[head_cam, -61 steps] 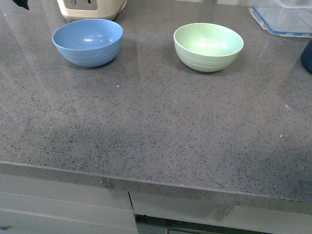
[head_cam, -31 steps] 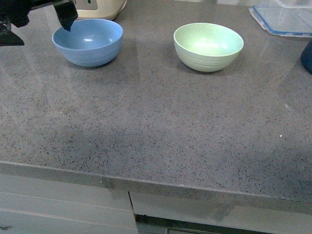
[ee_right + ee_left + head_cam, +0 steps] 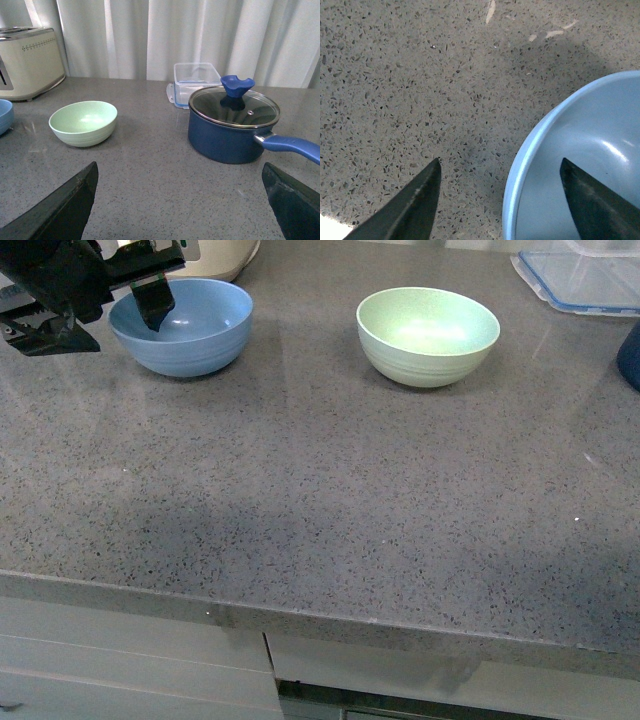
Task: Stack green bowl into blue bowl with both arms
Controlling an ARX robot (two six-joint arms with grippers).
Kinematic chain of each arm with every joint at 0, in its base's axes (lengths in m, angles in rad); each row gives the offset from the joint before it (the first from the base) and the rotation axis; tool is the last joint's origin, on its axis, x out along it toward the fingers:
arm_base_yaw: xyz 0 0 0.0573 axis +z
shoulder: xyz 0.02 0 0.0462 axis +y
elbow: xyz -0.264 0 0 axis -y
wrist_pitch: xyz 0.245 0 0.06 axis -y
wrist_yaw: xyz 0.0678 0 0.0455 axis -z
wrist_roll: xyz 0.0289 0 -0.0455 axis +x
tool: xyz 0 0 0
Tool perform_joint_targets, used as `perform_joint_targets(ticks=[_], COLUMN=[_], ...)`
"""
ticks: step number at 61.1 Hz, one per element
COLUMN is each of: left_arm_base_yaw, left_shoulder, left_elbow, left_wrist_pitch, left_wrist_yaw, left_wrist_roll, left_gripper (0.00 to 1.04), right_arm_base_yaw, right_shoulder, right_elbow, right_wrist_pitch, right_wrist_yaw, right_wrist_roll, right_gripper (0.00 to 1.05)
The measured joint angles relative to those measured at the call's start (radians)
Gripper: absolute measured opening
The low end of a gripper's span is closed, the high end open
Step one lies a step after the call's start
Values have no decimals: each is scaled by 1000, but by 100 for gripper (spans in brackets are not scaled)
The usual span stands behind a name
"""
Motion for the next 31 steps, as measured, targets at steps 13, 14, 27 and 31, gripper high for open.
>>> perform_joint_targets(ticks=[13,14,27,31], left_arm_base_yaw=[-5,-5,-18,-30], left_shoulder=[5,5,-6,-14], left_elbow=[-2,-2,-2,-1], left_wrist_pitch=[8,9,23,23], left_wrist_yaw=[-2,-2,7,8], left_wrist_roll=[-29,-30,-55,-55], left_gripper=[30,28,4,4], right_arm_base_yaw=[0,0,0,0], right_shoulder=[0,0,0,0], right_elbow=[0,0,0,0], right_wrist_pitch=[0,0,0,0], right_wrist_yaw=[0,0,0,0], right_wrist_roll=[0,0,0,0], right_gripper=[95,95,95,95])
